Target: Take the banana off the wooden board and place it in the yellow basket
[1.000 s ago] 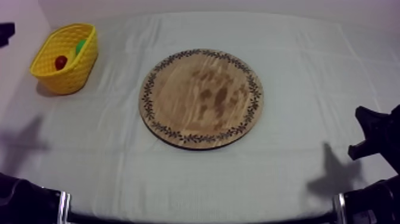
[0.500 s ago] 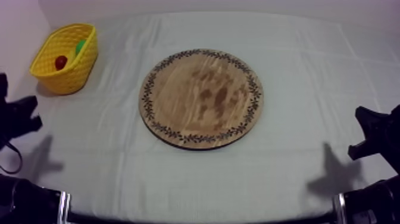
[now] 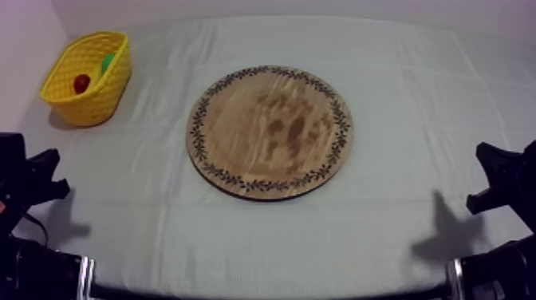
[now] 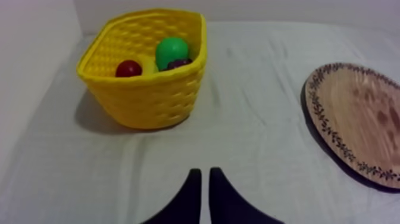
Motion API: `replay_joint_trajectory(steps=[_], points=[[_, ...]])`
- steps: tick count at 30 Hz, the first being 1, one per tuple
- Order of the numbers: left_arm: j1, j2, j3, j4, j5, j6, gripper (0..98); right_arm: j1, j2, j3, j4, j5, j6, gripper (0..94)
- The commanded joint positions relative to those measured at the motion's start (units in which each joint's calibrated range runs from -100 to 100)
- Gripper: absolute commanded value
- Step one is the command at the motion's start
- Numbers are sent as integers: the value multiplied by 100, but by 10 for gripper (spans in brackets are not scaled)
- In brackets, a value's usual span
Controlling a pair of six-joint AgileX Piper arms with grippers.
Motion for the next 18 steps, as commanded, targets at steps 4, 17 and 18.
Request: replay_joint_trajectory(steps=[4, 17, 18], points=[[35, -103, 127, -252, -487, 828, 5, 1, 3, -3, 0, 3, 1, 2], [-70, -587, 159, -299, -590, 1026, 3, 1, 3, -3, -3, 17, 3, 2], [-84, -632, 161, -302, -555, 1034, 3, 1, 3, -3, -3, 25, 4, 2]])
